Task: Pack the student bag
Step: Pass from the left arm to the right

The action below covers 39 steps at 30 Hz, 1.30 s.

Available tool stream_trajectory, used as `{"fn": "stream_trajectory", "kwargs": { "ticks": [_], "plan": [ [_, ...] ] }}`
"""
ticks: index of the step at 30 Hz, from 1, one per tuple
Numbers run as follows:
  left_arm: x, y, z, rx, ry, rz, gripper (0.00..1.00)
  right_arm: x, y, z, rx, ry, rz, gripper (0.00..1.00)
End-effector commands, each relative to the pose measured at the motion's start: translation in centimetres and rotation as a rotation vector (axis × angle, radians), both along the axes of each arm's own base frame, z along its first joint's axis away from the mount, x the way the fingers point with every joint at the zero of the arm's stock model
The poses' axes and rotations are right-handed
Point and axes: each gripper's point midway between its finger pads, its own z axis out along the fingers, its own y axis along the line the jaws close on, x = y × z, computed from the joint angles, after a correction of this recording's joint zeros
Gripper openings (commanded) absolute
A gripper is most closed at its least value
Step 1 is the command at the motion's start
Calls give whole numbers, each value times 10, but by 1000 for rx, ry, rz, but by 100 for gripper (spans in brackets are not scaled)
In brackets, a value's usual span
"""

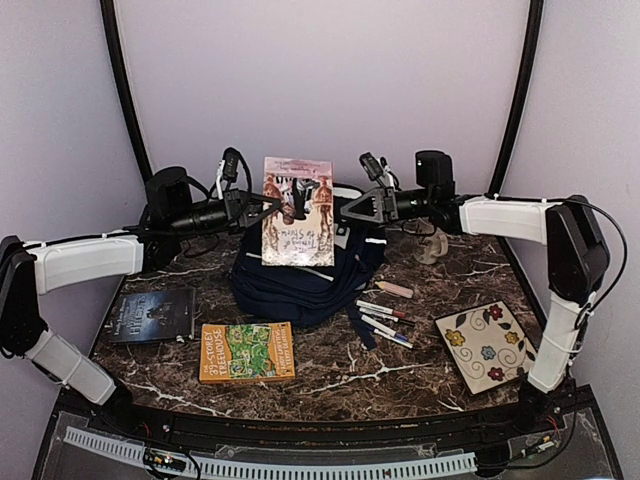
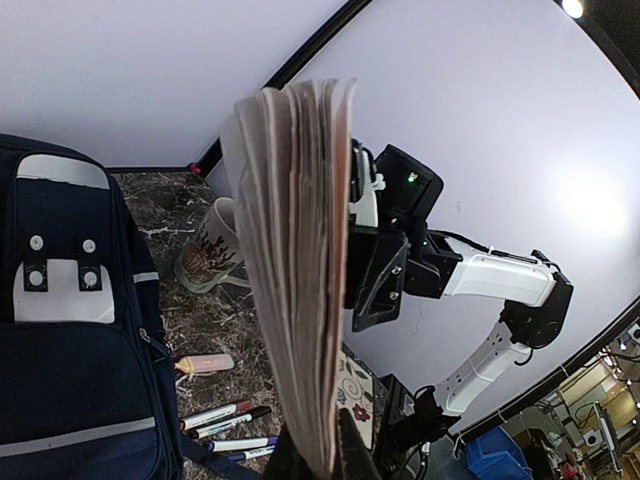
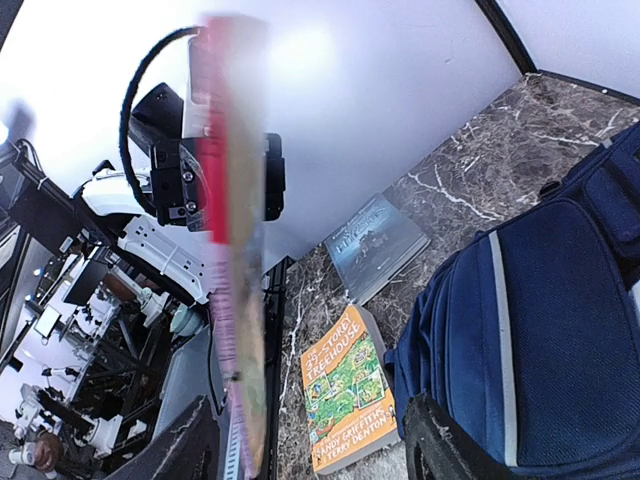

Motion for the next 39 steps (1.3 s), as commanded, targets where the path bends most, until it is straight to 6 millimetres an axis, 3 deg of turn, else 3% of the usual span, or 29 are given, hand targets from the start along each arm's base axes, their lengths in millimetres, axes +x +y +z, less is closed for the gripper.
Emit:
{"fn": "stream_trajectory", "kwargs": {
  "ticks": [1,3,12,17,22,23,26,29,34,39],
  "plan": [
    [0,-4,18,-8,-49,-21,0,-14,-11,30,59,-116,52,67],
    [2,-8,18,-23,-39,-41,0,-18,-9,30,65,-112,63,68],
    [8,-17,18,-63,-21,-70,0,-2,15,19,-12,-133,14,66],
    [4,-24,12,-72,2,-114,0,-7,27,24,9,-112,53,43],
    [-2,-28,5,-87,23,-155,0,-10,24,37,57,-98,60,7],
    [-4,-29,4,-92,20,-167,4,-11,23,40,68,-96,59,2],
    [-5,-31,-4,-73,32,-168,38,-12,20,46,85,-83,57,0],
    [-8,-34,-13,-46,44,-177,48,-7,15,52,104,-72,44,0],
    [-17,-37,-19,-44,55,-206,45,4,10,55,125,-46,19,0],
    [-21,-36,-25,-46,69,-210,24,7,12,52,125,-34,17,0]
  ]
}}
